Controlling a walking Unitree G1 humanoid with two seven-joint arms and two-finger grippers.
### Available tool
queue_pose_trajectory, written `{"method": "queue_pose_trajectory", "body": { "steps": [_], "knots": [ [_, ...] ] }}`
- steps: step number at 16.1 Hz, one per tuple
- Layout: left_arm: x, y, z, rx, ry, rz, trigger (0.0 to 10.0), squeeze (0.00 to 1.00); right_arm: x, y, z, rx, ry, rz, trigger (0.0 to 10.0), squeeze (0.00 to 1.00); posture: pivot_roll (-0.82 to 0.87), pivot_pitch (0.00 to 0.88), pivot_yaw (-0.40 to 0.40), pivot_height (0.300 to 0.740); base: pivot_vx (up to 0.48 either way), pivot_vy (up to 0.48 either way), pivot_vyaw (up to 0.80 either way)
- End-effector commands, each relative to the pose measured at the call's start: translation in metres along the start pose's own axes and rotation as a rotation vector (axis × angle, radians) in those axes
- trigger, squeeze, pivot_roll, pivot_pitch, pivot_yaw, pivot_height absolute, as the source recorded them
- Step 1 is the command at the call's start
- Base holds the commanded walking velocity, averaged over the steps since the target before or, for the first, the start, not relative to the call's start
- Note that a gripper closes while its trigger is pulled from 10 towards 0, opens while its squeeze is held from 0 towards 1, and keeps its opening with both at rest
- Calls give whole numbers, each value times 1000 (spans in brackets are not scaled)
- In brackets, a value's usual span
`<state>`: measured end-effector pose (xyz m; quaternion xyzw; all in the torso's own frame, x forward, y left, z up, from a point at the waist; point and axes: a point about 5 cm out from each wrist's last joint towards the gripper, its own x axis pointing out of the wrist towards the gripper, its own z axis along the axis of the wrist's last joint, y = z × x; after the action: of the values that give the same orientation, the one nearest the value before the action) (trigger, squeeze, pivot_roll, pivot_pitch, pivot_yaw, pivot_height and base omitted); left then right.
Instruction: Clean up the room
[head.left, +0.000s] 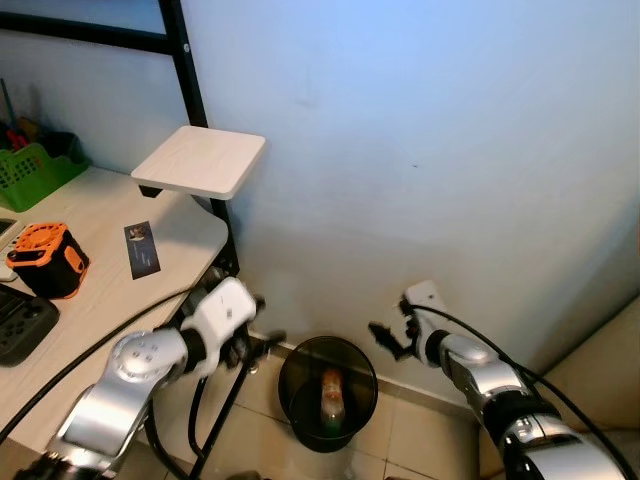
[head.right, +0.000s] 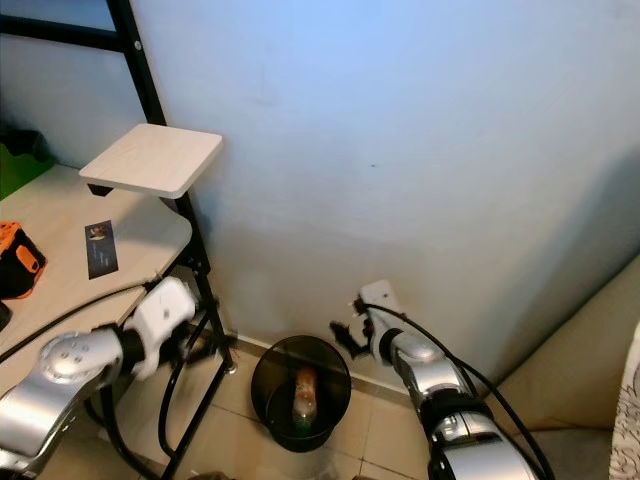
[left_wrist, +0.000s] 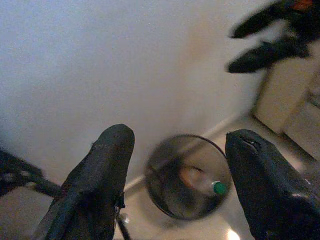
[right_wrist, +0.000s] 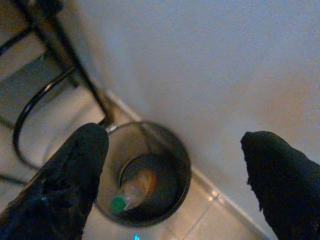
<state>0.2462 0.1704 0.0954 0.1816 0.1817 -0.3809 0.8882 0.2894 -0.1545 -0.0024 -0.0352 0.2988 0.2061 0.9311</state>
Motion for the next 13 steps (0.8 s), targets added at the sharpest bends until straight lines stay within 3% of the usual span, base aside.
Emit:
{"method": "queue_pose_trajectory", "body": {
  "steps": [1, 4, 5, 7, 10, 13],
  "knots": [
    [-1, 8, 3, -23, -14, 67, 10000, 0, -3, -4, 7, 42, -79, -40, 10000, 1000, -31, 0, 22, 740, 0, 0, 0],
    [3, 7, 3, -86, -44, 212, 10000, 0, -21, -4, 15, 168, -296, -195, 10000, 1000, -40, 0, 24, 740, 0, 0, 0],
    [4, 7, 3, -96, -49, 245, 10000, 0, -22, -3, 17, 168, -310, -218, 10000, 1000, -40, 0, 24, 740, 0, 0, 0],
    [5, 9, 6, -82, -62, 354, 10000, 0, -27, 7, 32, 275, -420, -252, 10000, 1000, -16, 0, 10, 740, 0, 0, -694],
    [4, 9, 9, -85, -68, 402, 10000, 0, -35, 17, 46, 276, -497, -232, 10000, 1000, -1, 0, 5, 740, 0, 0, -694],
    [-2, 8, 7, -95, -64, 418, 10000, 0, -40, 28, 46, 242, -499, -121, 10000, 1000, 17, 0, -3, 740, 0, 0, -694]
  ]
}}
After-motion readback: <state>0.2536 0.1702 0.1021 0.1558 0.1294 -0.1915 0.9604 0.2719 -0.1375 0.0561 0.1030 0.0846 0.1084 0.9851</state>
